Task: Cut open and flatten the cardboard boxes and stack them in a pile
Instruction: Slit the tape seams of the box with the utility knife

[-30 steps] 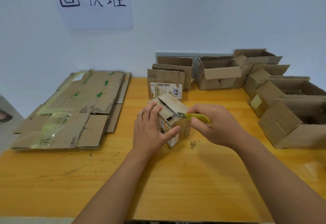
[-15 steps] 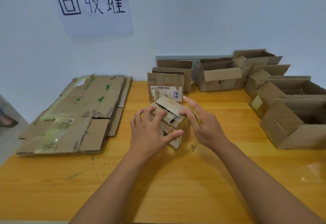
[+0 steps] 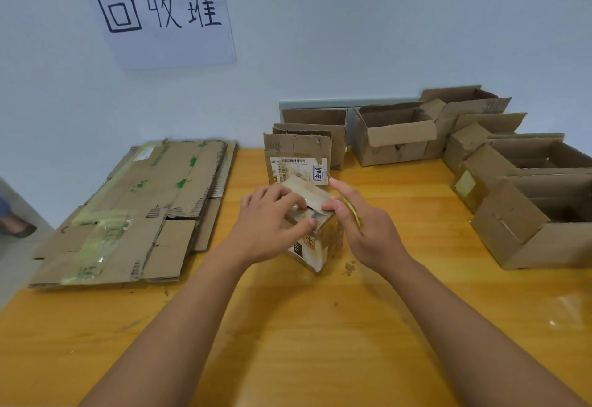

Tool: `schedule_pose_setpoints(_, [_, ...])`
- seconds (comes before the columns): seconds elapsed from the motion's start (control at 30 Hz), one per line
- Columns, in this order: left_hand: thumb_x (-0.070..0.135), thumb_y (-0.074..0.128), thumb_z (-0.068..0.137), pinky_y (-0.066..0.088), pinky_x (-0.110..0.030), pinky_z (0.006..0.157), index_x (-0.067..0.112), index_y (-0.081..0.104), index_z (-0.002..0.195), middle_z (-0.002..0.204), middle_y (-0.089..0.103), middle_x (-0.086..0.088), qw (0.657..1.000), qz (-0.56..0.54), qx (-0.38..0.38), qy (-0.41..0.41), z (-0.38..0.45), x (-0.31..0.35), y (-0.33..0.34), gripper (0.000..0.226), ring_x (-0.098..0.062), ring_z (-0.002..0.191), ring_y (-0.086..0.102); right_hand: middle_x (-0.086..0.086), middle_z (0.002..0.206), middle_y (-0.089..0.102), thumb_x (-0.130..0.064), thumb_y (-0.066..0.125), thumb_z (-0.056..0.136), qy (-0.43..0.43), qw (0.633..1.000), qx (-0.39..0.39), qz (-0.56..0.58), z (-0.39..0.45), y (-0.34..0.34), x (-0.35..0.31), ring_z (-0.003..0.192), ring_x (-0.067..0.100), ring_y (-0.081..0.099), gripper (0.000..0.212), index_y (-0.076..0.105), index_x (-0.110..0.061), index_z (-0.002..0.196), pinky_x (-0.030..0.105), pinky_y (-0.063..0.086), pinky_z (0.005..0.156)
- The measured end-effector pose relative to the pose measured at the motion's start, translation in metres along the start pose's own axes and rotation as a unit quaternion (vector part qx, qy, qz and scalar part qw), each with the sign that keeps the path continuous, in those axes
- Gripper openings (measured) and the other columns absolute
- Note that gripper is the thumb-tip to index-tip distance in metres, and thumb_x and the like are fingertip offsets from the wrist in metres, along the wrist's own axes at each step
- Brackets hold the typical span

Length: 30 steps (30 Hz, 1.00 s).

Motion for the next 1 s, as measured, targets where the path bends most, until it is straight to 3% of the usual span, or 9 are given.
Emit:
schedule_pose_setpoints(0.1, [0.087,0.029,0.074,0.022,-0.030,0.098,0.037,0.053,0.126,0.126,0.044,0.015,1.000,0.014,-0.002,0.017,-0.007,0.003,0.001,0.076,-0.009,0.123,0.032,-0.030,0.097,0.068,-0.037,0.039,0.105,0.028,1.000,-0.009,0.008,0.003,-0.003,0.004,0.075,0.001,0.062,0.040,0.044,-0.032,0.144,0.026,0.047,0.066])
schedule_pose_setpoints(0.17, [0.091,0.030,0.073,0.023,-0.029,0.097,0.034,0.053,0.130,0.126,0.047,0.013,0.999,0.033,0.021,0.021,-0.015,0.006,0.004,0.084,-0.011,0.120,0.035,-0.043,0.093,0.063,-0.038,0.041,0.105,0.049,0.998,-0.014,0.022,0.008,-0.006,0.006,0.093,0.003,0.065,0.037,0.051,-0.032,0.139,0.028,0.050,0.079])
schedule_pose_setpoints(0.33, [0.088,0.044,0.073,0.031,-0.032,0.081,0.023,0.068,0.102,0.098,0.058,0.004,0.984,0.083,0.155,-0.012,-0.031,0.028,0.008,0.075,-0.017,0.093,0.046,-0.036,0.095,0.068,-0.031,0.042,0.105,0.078,0.994,-0.037,0.074,0.018,-0.014,0.002,0.111,-0.018,0.051,0.032,0.055,-0.025,0.135,0.029,0.041,0.104])
schedule_pose_setpoints(0.43, [0.085,0.045,0.077,0.032,-0.035,0.086,0.021,0.065,0.096,0.107,0.058,-0.001,0.977,0.115,0.178,0.014,-0.037,0.034,0.014,0.070,-0.021,0.103,0.046,-0.030,0.095,0.070,-0.029,0.042,0.105,0.070,0.993,-0.030,0.092,0.010,-0.019,-0.007,0.102,-0.017,0.055,0.032,0.046,-0.024,0.137,0.009,0.040,0.087])
schedule_pose_setpoints(0.5, [0.080,0.045,0.082,0.029,-0.041,0.104,0.021,0.064,0.105,0.131,0.055,-0.004,0.982,0.110,0.146,0.039,-0.037,0.029,0.020,0.067,-0.026,0.128,0.041,-0.040,0.093,0.064,-0.027,0.041,0.106,0.056,0.994,-0.005,0.092,-0.001,-0.022,-0.012,0.094,-0.016,0.056,0.028,0.056,-0.014,0.126,0.015,0.041,0.084])
schedule_pose_setpoints(0.57, [0.074,0.043,0.086,0.021,-0.043,0.117,0.021,0.059,0.119,0.147,0.047,-0.001,0.987,0.114,0.103,0.049,-0.037,0.023,0.023,0.065,-0.024,0.142,0.033,-0.028,0.086,0.069,-0.031,0.042,0.103,0.048,0.992,0.028,0.111,-0.009,-0.025,-0.013,0.086,-0.003,0.062,0.027,0.058,-0.016,0.118,0.023,0.045,0.082])
schedule_pose_setpoints(0.63, [0.073,0.040,0.089,0.025,-0.040,0.116,0.020,0.056,0.124,0.147,0.048,0.000,0.987,0.128,0.089,0.044,-0.036,0.020,0.023,0.066,-0.021,0.139,0.037,-0.010,0.077,0.072,-0.032,0.043,0.099,0.044,0.988,0.058,0.134,-0.014,-0.027,-0.011,0.076,0.012,0.065,0.024,0.055,-0.022,0.117,0.029,0.048,0.076])
schedule_pose_setpoints(0.77, [0.071,0.038,0.091,0.035,-0.041,0.107,0.022,0.057,0.122,0.139,0.055,-0.003,0.983,0.141,0.117,0.007,-0.035,0.028,0.024,0.061,-0.024,0.130,0.047,-0.003,0.074,0.069,-0.019,0.047,0.103,0.049,0.986,0.075,0.141,-0.015,-0.029,-0.007,0.069,0.028,0.062,0.018,0.058,-0.021,0.117,0.038,0.048,0.069])
schedule_pose_setpoints(1.0, [0.068,0.043,0.090,0.035,-0.043,0.105,0.024,0.063,0.113,0.139,0.057,-0.009,0.978,0.148,0.144,-0.016,-0.034,0.031,0.029,0.054,-0.029,0.129,0.049,-0.001,0.069,0.070,-0.019,0.047,0.102,0.057,0.987,0.040,0.145,-0.019,-0.022,-0.012,0.066,0.014,0.062,0.018,0.054,-0.035,0.105,0.026,0.049,0.070])
Point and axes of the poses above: each hand's wrist, its own z-axis towards the middle knuckle, its own y-axis out of the palm, x = y × z, the point moved 4 cm from there along z, towards the middle knuckle
